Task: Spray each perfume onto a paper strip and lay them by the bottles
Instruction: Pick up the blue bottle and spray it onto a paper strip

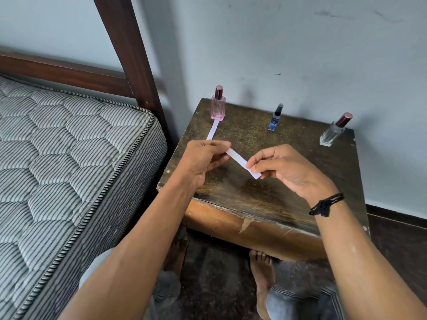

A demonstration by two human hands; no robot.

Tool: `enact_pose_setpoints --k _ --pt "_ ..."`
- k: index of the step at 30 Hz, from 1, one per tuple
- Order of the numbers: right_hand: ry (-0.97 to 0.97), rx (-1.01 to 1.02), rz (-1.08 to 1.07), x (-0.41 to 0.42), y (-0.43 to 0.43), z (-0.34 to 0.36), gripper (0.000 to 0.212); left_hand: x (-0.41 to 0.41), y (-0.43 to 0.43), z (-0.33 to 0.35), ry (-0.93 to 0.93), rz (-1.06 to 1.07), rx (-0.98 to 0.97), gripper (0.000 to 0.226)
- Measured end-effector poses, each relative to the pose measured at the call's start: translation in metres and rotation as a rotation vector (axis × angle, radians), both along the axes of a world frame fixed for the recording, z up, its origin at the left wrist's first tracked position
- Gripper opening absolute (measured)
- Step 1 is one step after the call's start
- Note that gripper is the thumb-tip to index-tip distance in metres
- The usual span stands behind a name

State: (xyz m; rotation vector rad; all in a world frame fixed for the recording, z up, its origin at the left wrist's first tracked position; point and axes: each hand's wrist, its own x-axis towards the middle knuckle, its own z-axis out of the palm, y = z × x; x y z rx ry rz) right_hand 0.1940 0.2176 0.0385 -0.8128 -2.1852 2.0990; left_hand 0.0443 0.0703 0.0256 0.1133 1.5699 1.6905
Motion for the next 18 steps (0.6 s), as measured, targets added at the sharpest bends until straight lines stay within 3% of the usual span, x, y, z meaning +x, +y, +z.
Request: enact_pose_setpoints --k 10,15,18 --pt "-0.144 0.239 -0.075 0.016 0.022 -0.003 0.012 0.004 0.011 -0.007 0.391 -0.121 -0.121 0.009" --pt "-0.167 0.289 -0.048 0.02 0.026 -0.005 0.013 0.01 0.021 -0.018 0.782 -0.163 -0.362 0.005" --pt "-0.206 0.343 -0.023 0.02 0.027 -0.01 0.014 0.015 0.028 -0.019 0.818 -0.168 -0.379 0.007"
